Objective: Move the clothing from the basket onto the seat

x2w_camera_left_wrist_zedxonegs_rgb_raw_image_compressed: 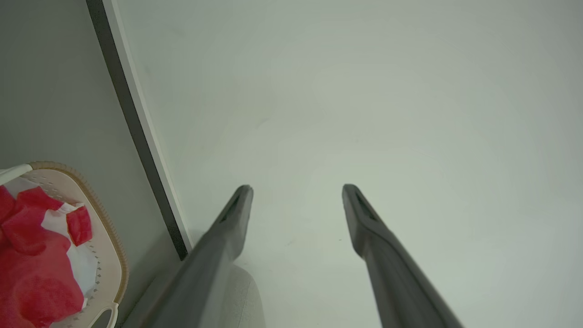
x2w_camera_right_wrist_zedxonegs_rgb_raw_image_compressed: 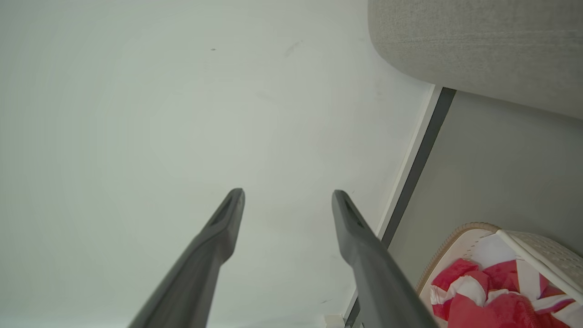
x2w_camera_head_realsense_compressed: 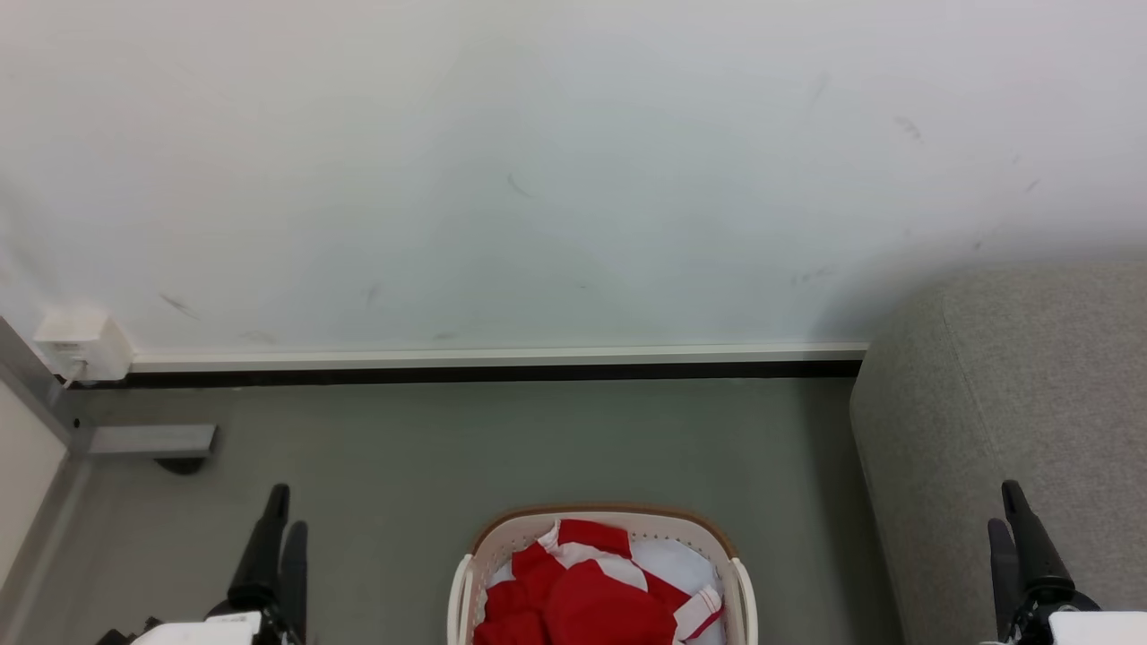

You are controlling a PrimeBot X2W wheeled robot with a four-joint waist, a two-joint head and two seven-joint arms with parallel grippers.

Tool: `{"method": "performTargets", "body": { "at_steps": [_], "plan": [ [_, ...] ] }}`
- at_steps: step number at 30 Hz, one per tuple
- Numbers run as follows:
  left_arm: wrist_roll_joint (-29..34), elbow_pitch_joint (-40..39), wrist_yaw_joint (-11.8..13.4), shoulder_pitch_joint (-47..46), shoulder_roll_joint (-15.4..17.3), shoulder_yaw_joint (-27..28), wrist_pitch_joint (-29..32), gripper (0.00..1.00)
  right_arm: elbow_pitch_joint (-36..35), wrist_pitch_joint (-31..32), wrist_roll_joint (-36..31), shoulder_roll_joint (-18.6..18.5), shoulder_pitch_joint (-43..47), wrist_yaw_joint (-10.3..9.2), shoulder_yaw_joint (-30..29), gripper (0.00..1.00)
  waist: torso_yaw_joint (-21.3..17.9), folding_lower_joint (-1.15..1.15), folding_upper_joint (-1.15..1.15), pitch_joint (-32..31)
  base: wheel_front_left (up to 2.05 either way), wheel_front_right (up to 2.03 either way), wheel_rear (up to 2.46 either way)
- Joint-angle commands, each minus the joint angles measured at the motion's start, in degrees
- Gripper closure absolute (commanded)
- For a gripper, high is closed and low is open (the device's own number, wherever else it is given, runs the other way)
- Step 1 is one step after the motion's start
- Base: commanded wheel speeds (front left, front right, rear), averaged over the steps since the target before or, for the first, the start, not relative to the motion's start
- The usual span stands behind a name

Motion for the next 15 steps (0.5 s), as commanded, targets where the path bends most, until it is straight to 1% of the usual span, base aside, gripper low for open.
{"method": "performTargets", "body": {
  "at_steps": [1,7,15],
  "plan": [
    [0.98,-1.34,-0.02,-1.37,0.4,0.03,-0.63,0.0,-1.53,-0.61,-1.03,-0.65,-1.28,-0.01,0.54,0.0,-0.02,0.0,0.0,0.02,0.0,0.0,0.0],
    [6.05,-2.58,-0.02,-1.59,0.47,-0.18,-2.2,0.0,-2.7,-2.2,-4.61,-1.36,-1.59,-0.01,2.46,0.0,-0.1,0.0,0.0,0.1,0.0,0.0,0.0],
    [15.57,-4.1,-0.01,-1.56,0.55,-0.62,-4.14,0.0,-4.26,-4.16,-11.77,-2.23,-1.65,-0.02,4.83,0.0,-0.2,0.0,0.0,0.15,0.0,0.0,0.0]
  ]
}}
